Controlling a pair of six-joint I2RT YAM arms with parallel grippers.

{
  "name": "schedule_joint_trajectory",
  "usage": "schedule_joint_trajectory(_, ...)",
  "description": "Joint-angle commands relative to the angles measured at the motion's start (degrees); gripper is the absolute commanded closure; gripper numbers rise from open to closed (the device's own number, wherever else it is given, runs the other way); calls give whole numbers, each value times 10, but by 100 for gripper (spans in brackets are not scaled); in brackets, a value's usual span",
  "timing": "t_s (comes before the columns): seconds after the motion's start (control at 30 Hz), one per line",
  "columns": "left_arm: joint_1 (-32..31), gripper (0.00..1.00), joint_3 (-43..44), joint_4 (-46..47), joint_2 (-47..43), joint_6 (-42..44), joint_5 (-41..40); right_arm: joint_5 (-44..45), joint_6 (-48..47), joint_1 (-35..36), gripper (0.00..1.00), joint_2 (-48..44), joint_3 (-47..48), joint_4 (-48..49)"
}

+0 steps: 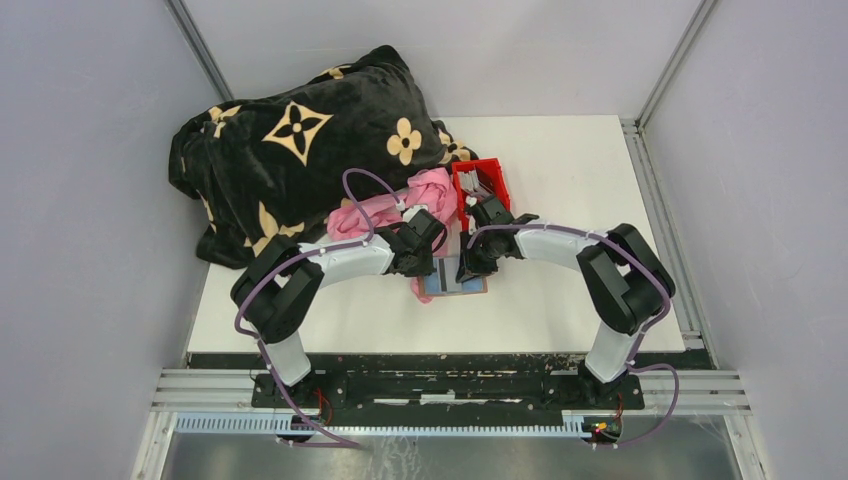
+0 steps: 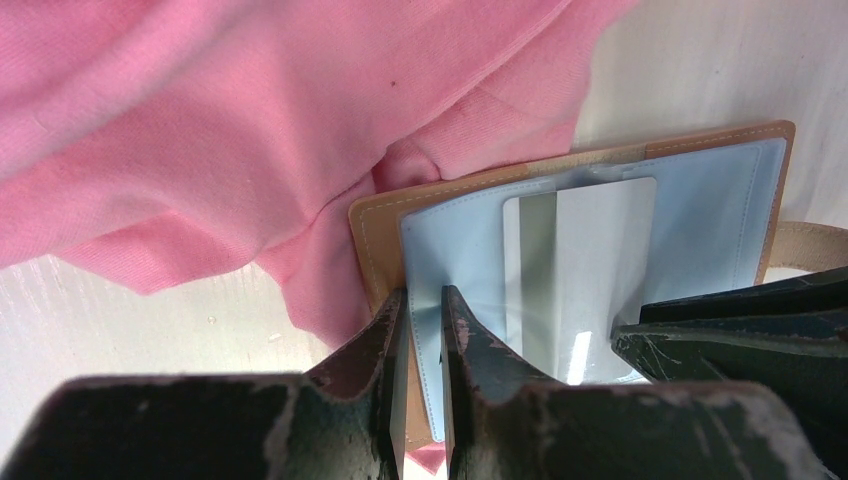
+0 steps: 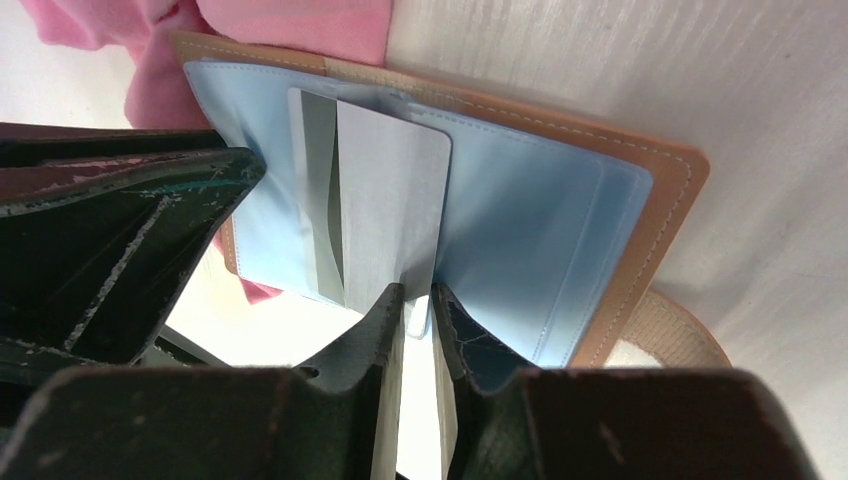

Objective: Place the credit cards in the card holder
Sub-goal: Insert the credit card into the card holder.

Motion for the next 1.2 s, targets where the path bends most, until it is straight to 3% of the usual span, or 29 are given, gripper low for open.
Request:
schedule_joint_trajectory(0.0,-9,97,-48,-72,79,26,40,17,-9,-2,78,30,11,0)
schedule_joint_trajectory(0.67,-9,97,-65,-45,63,25,52,8,-12,30,78,57,40,-8)
schedule_joint_trajectory(1.17,-9,97,-76,-31,40,18,36,54,-50,38,72,47,83,-60)
